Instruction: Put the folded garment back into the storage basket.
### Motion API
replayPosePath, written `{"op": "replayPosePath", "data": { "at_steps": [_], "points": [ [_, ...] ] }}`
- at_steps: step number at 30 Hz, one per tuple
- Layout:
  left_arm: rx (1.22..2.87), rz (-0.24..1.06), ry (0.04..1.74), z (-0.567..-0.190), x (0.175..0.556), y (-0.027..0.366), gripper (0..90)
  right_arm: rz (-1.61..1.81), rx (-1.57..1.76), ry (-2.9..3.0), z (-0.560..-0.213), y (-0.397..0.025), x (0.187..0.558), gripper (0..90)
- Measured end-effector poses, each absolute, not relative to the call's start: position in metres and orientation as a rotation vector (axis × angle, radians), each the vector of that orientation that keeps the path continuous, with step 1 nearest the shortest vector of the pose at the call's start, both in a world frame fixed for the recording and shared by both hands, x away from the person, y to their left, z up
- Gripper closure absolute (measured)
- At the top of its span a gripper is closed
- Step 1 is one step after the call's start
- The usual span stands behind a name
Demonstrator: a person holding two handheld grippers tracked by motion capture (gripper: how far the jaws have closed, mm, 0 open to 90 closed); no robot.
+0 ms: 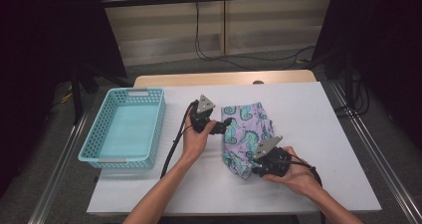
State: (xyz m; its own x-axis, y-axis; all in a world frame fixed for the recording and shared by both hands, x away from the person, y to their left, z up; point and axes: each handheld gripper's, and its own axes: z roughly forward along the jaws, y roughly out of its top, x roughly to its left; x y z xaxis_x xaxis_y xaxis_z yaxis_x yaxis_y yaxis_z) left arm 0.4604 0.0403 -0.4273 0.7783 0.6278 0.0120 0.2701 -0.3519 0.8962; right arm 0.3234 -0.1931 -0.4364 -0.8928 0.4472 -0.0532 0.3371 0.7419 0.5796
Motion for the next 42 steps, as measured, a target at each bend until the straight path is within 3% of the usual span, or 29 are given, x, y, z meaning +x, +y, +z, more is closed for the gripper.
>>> {"op": "replayPosePath", "data": {
  "at_steps": [12,42],
  "points": [
    [1.910,0.404,0.718,-0.429,0.466,0.033,4.2,0.881,0.650,2.717,-0.438,-0.197,0.321,81.7],
    [1.963,0.469,0.766,-0.446,0.500,0.015,5.1,0.992,0.740,2.723,-0.440,-0.205,0.325,83.3]
  ]
}}
